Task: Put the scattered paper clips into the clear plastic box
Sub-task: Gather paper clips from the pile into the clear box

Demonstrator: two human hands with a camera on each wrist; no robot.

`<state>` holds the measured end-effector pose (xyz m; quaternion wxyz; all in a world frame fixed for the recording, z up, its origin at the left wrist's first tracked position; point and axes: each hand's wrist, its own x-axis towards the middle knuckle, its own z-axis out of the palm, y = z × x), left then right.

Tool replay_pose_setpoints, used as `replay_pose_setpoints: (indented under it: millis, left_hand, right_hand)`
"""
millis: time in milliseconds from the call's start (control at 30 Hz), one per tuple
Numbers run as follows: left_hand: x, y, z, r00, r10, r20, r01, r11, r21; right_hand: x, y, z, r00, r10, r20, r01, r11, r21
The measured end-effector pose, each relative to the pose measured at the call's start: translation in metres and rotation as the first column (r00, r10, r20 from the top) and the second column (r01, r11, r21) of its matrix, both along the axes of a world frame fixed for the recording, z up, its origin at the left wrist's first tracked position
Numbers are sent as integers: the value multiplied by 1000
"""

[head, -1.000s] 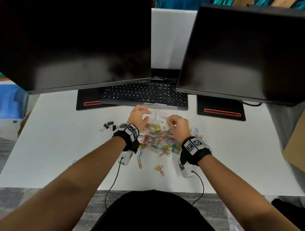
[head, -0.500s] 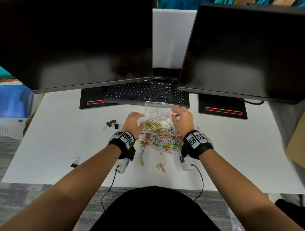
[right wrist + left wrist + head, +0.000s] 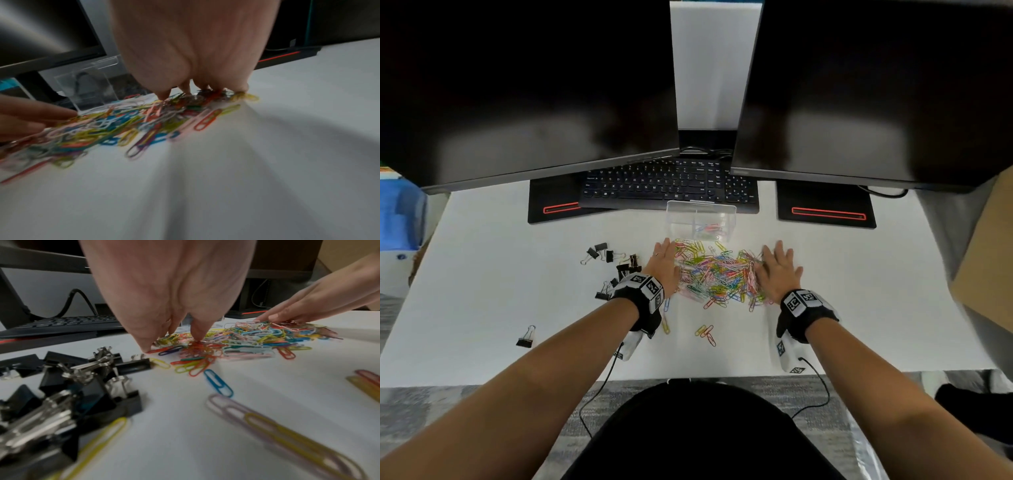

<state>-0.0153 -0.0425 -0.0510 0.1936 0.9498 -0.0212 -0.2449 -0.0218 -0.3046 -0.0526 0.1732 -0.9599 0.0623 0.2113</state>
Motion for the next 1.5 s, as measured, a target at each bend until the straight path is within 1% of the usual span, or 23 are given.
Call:
replay_pose_setpoints:
  millis: [133, 233, 300, 400, 433, 500, 567, 600, 667, 733, 800, 867, 933, 1033, 1133, 1300, 1400, 1500]
  left_hand:
    - [-11, -13, -3, 999, -35, 3, 35, 999, -25]
    - [-16, -22, 1, 996, -79, -33, 77, 996, -46]
    - [-18, -25, 6, 996, -86, -37, 82, 990, -112]
    - [-17, -21, 15, 996, -82, 27, 85, 984, -156]
    - [-16, -18, 19, 995, -85, 57, 93, 986, -141]
    - [-16, -8, 27, 991, -94, 93, 103, 990, -101]
    - [-20, 0, 32, 991, -82, 110, 89, 994, -64]
    - [-22, 4, 33, 991, -73, 112, 78, 996, -42]
    - [-30, 10, 34, 995, -53, 82, 53, 999, 4]
    - [-38, 14, 32, 999, -7, 41, 5, 999, 48]
    - [-46, 14, 33, 997, 62, 38, -64, 997, 53]
    - [-53, 12, 35, 996, 84, 29, -86, 993, 85]
    - [-60, 7, 39, 997, 73, -33, -66, 982, 175]
    - [-65, 4, 40, 992, 66, -107, -40, 973, 226]
    - [-68, 2, 41, 984, 91, -150, -60, 977, 203]
    - [-65, -5, 44, 982, 156, -108, -145, 984, 103]
    - [-65, -8, 41, 981, 169, -99, -159, 983, 95]
    - [-63, -10, 38, 979, 180, -98, -171, 981, 91]
  right_hand:
    - [-12, 25, -3, 998, 56, 6, -56, 998, 7]
    - [-18, 41, -2, 991, 135, 3, -135, 990, 33]
    - [-18, 45, 3, 988, 154, -2, -153, 984, 95]
    - [-17, 35, 15, 994, 104, 26, -107, 970, 217]
    - [-18, 28, 19, 994, 89, 65, -101, 972, 214]
    - [-24, 12, 24, 983, 63, 172, -89, 985, 147]
    - [-34, -3, 27, 975, 33, 218, -51, 995, 80]
    - [-39, -9, 27, 978, 24, 207, -36, 998, 53]
    - [-51, -17, 23, 991, 5, 136, -9, 999, 33]
    - [-60, -20, 18, 999, -33, 36, 31, 998, 60]
    - [-66, -19, 14, 999, -42, -11, 43, 996, 81]
    - [-67, -15, 13, 999, -38, 7, 37, 995, 89]
    - [-65, -9, 15, 998, -46, 33, 43, 993, 110]
    - [-60, -2, 18, 997, -50, 58, 42, 991, 123]
    - [-55, 2, 17, 996, -40, 85, 30, 993, 115]
    - [-52, 8, 8, 988, -33, 151, 15, 993, 121]
    - [-52, 9, 7, 982, -8, 188, -15, 993, 120]
    - [-50, 8, 13, 984, -9, 177, -15, 990, 137]
